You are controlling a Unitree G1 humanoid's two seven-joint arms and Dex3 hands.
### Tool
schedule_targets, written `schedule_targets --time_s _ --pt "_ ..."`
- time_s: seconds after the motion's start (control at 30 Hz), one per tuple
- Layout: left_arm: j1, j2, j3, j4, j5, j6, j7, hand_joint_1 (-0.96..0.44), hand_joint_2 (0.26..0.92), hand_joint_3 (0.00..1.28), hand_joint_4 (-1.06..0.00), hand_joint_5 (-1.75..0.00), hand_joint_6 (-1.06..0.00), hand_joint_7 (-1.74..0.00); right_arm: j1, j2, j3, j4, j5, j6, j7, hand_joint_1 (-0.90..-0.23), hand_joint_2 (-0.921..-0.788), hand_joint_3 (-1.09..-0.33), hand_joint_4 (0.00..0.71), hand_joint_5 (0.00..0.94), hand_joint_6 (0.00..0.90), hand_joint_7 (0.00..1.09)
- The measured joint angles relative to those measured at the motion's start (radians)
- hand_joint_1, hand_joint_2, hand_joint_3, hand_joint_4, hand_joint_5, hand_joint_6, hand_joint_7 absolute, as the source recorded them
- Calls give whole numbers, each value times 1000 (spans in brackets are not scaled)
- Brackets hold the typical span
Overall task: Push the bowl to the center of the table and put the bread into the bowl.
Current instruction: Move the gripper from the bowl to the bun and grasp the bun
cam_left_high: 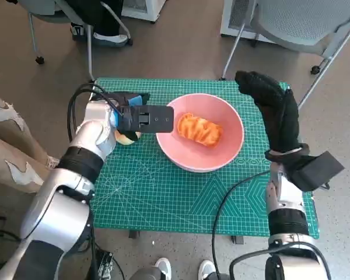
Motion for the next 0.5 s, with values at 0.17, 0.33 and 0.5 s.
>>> schedule_targets --time_s 0.17,0.33,0.5 --pt "-5 -6 -15 36 0 -7 1 -390 659 4 1 1 -65 0 3 -1 0 -5 -1 0 -5 -649 -921 -868 150 0 -1 454" --pt "-7 -7 -26 60 0 -14 2 -390 660 4 1 1 -65 0 6 -1 0 -6 -3 0 -14 -643 -921 -869 150 0 -1 454" --pt "-8 -7 -39 78 0 -19 9 -389 659 3 1 1 -64 0 6 -2 0 -6 -5 -1 -22 -641 -921 -870 150 0 -1 453"
